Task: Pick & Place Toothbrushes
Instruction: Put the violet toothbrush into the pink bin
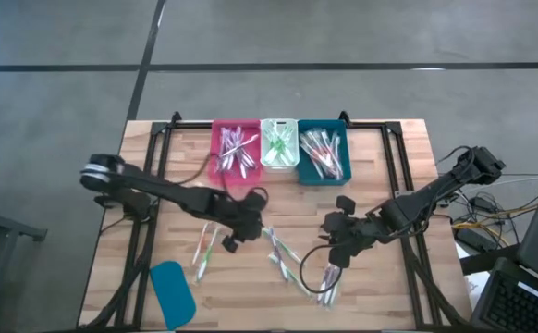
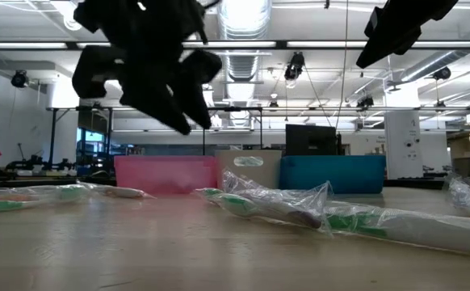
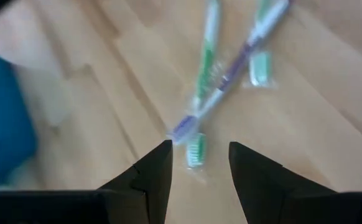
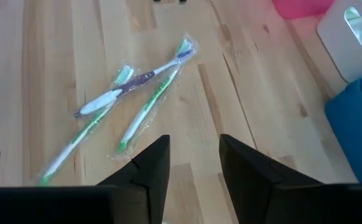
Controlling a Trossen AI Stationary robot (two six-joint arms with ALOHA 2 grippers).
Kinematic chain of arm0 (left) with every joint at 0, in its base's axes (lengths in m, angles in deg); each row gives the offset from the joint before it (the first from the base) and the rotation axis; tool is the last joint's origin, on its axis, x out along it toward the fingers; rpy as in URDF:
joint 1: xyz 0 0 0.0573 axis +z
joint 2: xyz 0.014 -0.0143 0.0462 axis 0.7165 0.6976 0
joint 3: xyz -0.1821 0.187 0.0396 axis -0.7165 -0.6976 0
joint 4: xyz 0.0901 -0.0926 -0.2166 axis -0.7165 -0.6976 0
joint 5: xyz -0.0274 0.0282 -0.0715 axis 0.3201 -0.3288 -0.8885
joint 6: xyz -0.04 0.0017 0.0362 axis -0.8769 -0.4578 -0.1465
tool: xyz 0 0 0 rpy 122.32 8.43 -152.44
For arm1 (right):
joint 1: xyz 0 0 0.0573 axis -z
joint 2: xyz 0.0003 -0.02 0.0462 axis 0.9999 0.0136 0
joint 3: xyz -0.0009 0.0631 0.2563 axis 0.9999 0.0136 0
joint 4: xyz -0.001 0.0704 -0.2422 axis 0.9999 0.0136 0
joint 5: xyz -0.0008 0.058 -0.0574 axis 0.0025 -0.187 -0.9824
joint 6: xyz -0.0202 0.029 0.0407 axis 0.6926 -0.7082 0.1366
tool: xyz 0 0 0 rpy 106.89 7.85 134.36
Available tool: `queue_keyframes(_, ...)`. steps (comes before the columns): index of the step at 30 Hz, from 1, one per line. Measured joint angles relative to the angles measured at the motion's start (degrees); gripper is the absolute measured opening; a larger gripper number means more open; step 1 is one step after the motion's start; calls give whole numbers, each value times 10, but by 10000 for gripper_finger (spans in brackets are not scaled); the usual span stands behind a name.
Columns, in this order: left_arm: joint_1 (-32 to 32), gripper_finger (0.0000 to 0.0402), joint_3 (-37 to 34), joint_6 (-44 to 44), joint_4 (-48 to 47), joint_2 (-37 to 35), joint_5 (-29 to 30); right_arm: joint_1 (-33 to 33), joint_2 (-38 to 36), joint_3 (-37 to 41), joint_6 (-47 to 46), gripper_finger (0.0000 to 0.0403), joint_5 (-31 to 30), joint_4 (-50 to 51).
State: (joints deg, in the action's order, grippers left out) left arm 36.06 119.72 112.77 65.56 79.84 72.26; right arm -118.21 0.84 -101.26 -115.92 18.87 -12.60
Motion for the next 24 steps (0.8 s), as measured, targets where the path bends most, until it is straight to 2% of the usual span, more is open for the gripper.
queue_keyframes(9,-11,163,137,34,-130,128,0,0,0,1,0,154,0,4)
queue_keyframes(24,-39,163,239,85,-163,225,2,0,0,3,24,160,2,6)
